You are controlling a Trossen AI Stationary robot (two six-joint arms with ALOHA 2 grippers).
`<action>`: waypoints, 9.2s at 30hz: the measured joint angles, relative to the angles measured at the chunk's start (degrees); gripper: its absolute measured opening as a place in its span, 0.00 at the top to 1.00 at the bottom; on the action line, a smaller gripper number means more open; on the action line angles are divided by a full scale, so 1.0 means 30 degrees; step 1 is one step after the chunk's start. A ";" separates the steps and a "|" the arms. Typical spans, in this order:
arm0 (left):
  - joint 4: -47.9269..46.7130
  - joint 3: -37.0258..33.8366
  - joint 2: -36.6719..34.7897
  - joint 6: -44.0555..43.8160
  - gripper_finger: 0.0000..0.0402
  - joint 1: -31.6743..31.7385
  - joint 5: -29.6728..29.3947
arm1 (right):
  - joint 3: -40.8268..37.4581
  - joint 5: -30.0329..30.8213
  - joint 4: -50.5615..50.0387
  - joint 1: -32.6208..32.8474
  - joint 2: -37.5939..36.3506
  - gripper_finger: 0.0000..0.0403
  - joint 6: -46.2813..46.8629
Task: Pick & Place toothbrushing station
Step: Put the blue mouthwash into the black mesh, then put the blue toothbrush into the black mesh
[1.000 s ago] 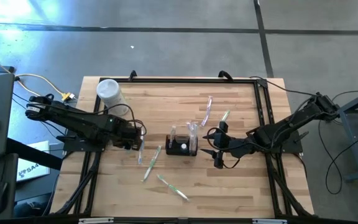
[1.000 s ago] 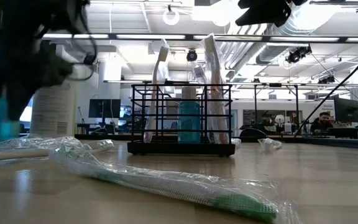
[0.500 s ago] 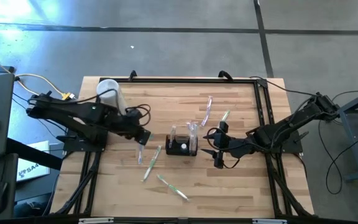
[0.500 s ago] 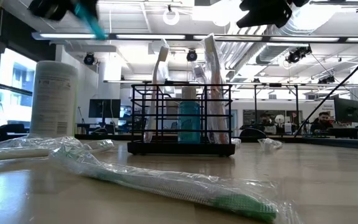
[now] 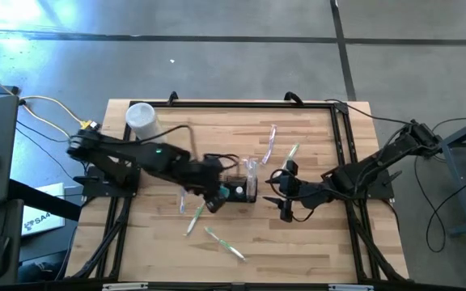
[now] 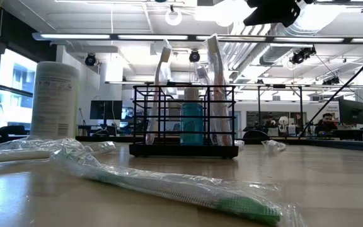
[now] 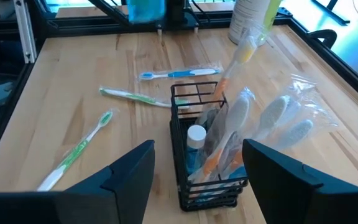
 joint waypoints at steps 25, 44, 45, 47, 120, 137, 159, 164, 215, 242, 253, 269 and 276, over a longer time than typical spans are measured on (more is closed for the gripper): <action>-0.3441 0.5026 0.6956 0.4447 0.81 0.3454 0.3370 | 0.0007 0.2947 -0.2793 0.2813 -0.0862 0.42 0.3329; -0.4143 0.5035 0.8513 0.4577 0.81 0.3469 0.3576 | 0.0007 0.3479 -0.3031 0.3069 -0.0867 0.42 0.3346; -0.4313 0.5013 0.8537 0.4575 0.81 0.3469 0.3593 | 0.0007 0.3480 -0.3031 0.3069 -0.0867 0.42 0.3346; -0.4191 0.5019 0.8634 0.4570 0.81 0.3484 0.3589 | 0.0007 0.3479 -0.3027 0.3069 -0.0867 0.42 0.3346; -0.4084 0.4997 1.0446 0.6566 0.78 0.3600 0.2678 | 0.0007 0.3465 -0.3381 0.3069 -0.0867 0.42 0.3332; -0.3247 0.4523 1.0912 0.7450 0.77 0.3593 0.2763 | 0.0007 0.3436 -0.3570 0.3069 -0.0867 0.42 0.3339; -0.3107 0.4501 1.0941 0.8068 0.77 0.3593 0.2715 | 0.0007 0.3414 -0.3694 0.3065 -0.0867 0.42 0.3477; -0.3071 0.4494 1.0949 0.8706 0.76 0.3588 0.2700 | 0.0007 0.3406 -0.3730 0.3064 -0.0867 0.42 0.3477; -0.4164 0.5099 1.0621 0.8868 0.71 0.3578 0.3221 | 0.0007 0.3406 -0.3891 0.3069 -0.0867 0.42 0.3477; -0.6277 0.8545 1.0235 0.8839 0.71 0.3578 0.3196 | 0.0001 0.3406 -0.3901 0.3062 -0.0860 0.42 0.3470; -0.6728 0.8443 1.0249 0.8788 0.71 0.3165 0.2824 | 0.0004 0.3399 -0.4291 0.3065 -0.0860 0.42 0.3841; -0.6721 0.8436 1.0249 0.8810 0.71 0.2531 0.2773 | 0.0000 0.3399 -0.4291 0.3064 -0.0860 0.42 0.3987; -0.7745 0.8680 1.0271 0.8402 0.71 0.2414 0.2795 | 0.0000 0.3399 -0.4313 0.3062 -0.0860 0.42 0.3987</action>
